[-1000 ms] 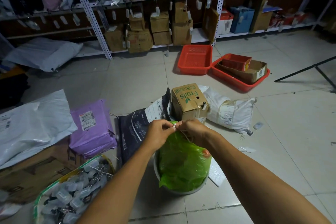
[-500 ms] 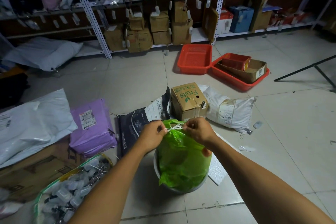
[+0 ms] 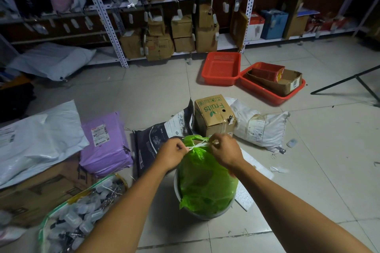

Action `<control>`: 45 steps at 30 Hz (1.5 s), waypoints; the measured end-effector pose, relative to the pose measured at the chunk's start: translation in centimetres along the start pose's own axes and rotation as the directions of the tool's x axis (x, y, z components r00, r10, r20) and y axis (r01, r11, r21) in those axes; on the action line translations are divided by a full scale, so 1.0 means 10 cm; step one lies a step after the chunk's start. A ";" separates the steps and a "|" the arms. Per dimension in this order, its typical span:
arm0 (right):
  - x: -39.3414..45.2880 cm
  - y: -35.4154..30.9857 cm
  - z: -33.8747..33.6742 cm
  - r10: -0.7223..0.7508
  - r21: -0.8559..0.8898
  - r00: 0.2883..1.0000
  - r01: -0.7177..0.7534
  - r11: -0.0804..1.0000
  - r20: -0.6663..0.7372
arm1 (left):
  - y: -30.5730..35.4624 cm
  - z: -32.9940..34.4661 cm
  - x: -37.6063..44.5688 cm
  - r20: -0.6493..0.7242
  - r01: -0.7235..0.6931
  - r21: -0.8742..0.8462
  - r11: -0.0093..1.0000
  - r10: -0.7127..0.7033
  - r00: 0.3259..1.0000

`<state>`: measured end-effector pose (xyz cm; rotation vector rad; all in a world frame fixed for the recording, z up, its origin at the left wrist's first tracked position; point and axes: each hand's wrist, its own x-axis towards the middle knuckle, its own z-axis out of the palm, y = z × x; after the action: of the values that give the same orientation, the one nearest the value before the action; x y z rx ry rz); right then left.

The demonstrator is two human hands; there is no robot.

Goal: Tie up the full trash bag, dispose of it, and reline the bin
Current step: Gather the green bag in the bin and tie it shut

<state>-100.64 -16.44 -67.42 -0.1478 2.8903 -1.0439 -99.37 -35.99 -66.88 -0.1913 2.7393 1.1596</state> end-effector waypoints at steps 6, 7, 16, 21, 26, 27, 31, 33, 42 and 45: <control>-0.07 -0.07 0.14 -0.245 -0.300 0.965 0.261 0.918 0.093 | -0.20 0.06 -0.08 -0.066 0.017 -0.044 0.999 -0.020 0.998; -0.08 -0.06 0.17 -0.262 -0.343 0.959 0.282 0.896 0.106 | -0.25 0.08 -0.09 -0.070 0.022 -0.024 0.999 -0.024 0.997; -0.05 0.00 0.26 -0.272 -0.276 0.962 0.258 0.926 -0.013 | -0.69 0.26 -0.14 -0.027 0.122 0.054 0.991 -0.121 0.992; -0.08 0.03 0.30 -0.267 -0.300 0.964 0.252 0.920 -0.011 | -0.86 0.43 -0.21 0.082 0.192 0.040 0.981 -0.195 0.977; -0.13 -0.01 0.31 -0.265 -0.268 0.964 0.248 0.931 -0.027 | -0.96 0.47 -0.19 0.112 0.207 0.031 0.978 -0.209 0.971; -0.13 -0.03 0.31 -0.251 -0.244 0.967 0.236 0.941 -0.031 | -0.95 0.47 -0.20 0.122 0.189 0.038 0.981 -0.192 0.974; -0.12 -0.12 0.30 -0.243 -0.143 0.969 0.235 0.962 -0.046 | -0.90 0.47 -0.24 0.149 0.165 0.073 0.984 -0.175 0.973; -0.12 -0.17 0.27 -0.233 -0.033 0.970 0.231 0.972 -0.074 | -0.90 0.47 -0.24 0.168 0.200 0.052 0.978 -0.206 0.964; -0.11 -0.31 0.02 -0.149 0.206 0.985 0.164 0.965 -0.088 | -1.02 0.47 -0.31 0.226 0.343 -0.158 0.926 -0.304 0.925; -0.11 -0.33 -0.04 -0.159 0.232 0.983 0.176 0.957 -0.091 | -1.01 0.48 -0.30 0.198 0.358 -0.215 0.908 -0.319 0.927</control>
<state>-99.32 -18.61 -64.93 -0.3541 2.8218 -1.4449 -94.11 -39.34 -76.69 -0.5580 2.2958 1.3423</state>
